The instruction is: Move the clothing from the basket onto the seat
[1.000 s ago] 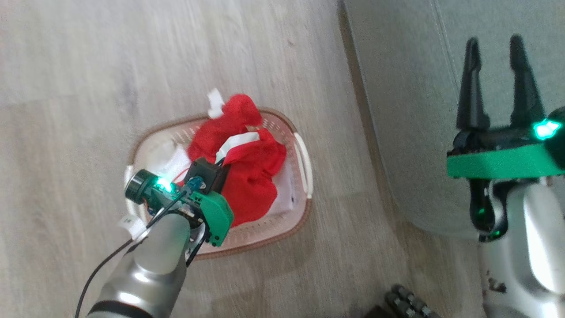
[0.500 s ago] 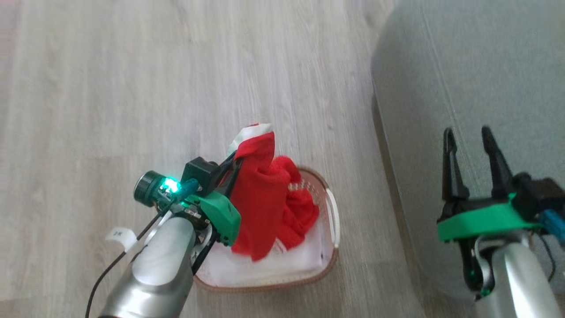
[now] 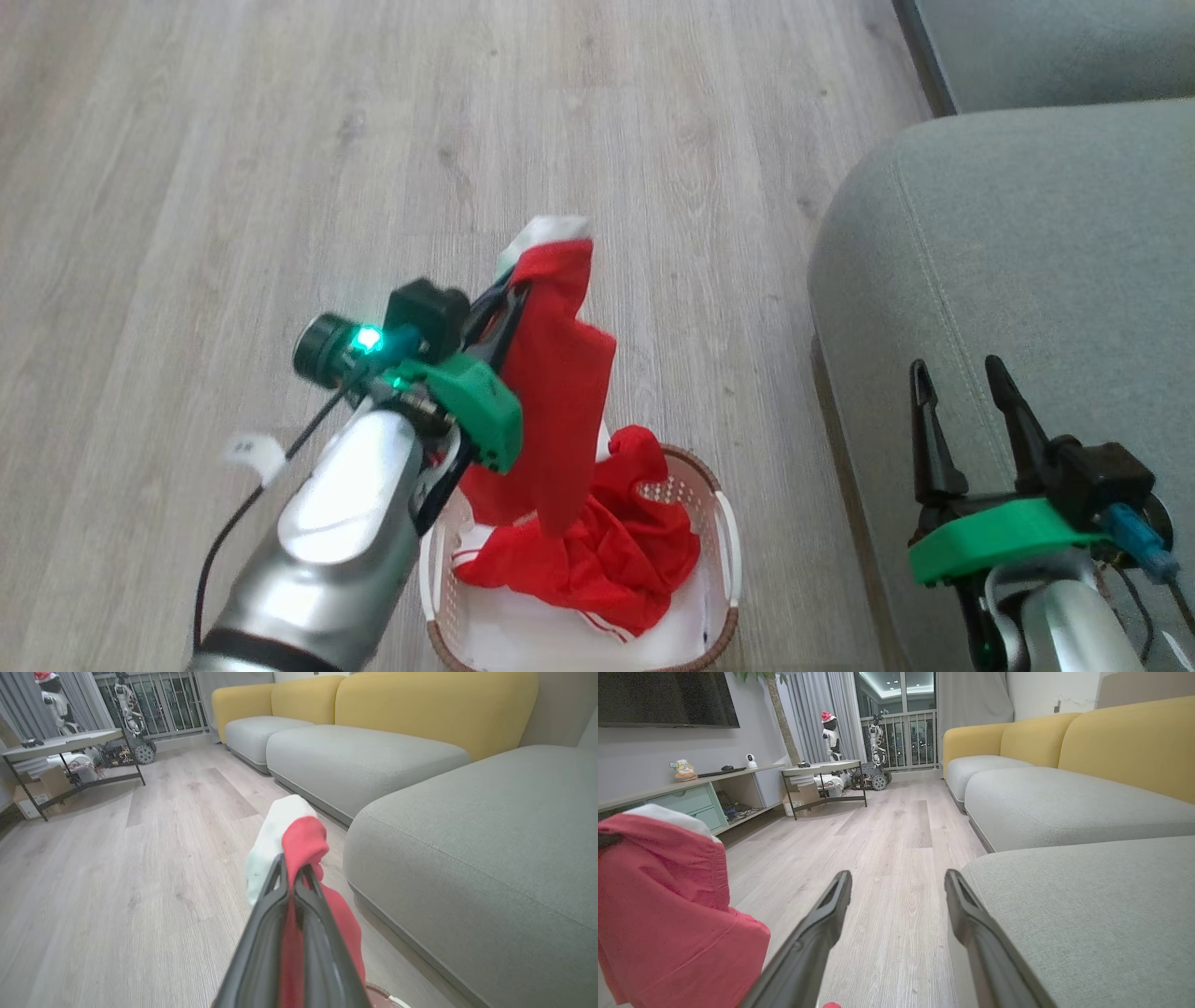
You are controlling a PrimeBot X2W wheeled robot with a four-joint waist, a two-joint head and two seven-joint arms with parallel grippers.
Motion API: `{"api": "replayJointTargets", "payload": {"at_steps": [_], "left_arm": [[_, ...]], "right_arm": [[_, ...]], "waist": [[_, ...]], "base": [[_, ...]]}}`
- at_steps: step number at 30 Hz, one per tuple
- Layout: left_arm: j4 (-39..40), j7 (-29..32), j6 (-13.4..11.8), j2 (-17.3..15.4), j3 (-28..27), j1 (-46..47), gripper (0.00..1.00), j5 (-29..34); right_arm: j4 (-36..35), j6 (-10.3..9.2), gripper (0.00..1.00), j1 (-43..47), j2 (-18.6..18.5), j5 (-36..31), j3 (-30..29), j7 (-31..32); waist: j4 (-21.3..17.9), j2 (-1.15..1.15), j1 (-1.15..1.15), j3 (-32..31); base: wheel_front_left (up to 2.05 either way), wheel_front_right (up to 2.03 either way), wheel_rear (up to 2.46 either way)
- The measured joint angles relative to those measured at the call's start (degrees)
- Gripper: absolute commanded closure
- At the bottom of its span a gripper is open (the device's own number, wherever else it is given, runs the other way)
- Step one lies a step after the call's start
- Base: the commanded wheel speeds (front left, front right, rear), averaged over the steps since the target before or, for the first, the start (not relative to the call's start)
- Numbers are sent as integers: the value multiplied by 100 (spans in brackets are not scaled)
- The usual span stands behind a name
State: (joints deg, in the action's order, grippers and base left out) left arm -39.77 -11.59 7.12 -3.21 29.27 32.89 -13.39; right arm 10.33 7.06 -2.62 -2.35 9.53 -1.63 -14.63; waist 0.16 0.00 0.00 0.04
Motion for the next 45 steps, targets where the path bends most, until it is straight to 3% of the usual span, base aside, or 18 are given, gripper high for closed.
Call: {"api": "replayJointTargets", "payload": {"at_steps": [11,19,25,33,41,45], "left_arm": [[261,248,1,86,515,813,100,-470],[505,79,-19,104,913,1141,100,-1027],[751,-73,-268,115,1439,1192,100,-1427],[800,-171,-420,114,1853,1213,100,-1736],[799,-260,-516,112,2068,1287,100,-1915],[775,-261,-536,110,2136,1341,100,-1923]], "right_arm": [[122,0,0,-57,0,-98,278,0],[382,0,0,-528,-1,-188,975,0],[747,1,0,-801,-34,-375,1301,0],[1182,2,0,-1370,-138,-600,1552,0],[2245,2,0,-2168,-655,-113,2655,1],[2380,3,0,-2594,-767,55,3247,0]], "waist": [[46,0,0,-271],[46,0,0,-405],[129,0,0,-497],[271,0,0,-543],[404,0,0,-426],[435,0,0,-378]], "base": [[0,0,0],[0,0,0],[0,0,0],[0,0,0],[0,0,0],[0,0,0]]}}
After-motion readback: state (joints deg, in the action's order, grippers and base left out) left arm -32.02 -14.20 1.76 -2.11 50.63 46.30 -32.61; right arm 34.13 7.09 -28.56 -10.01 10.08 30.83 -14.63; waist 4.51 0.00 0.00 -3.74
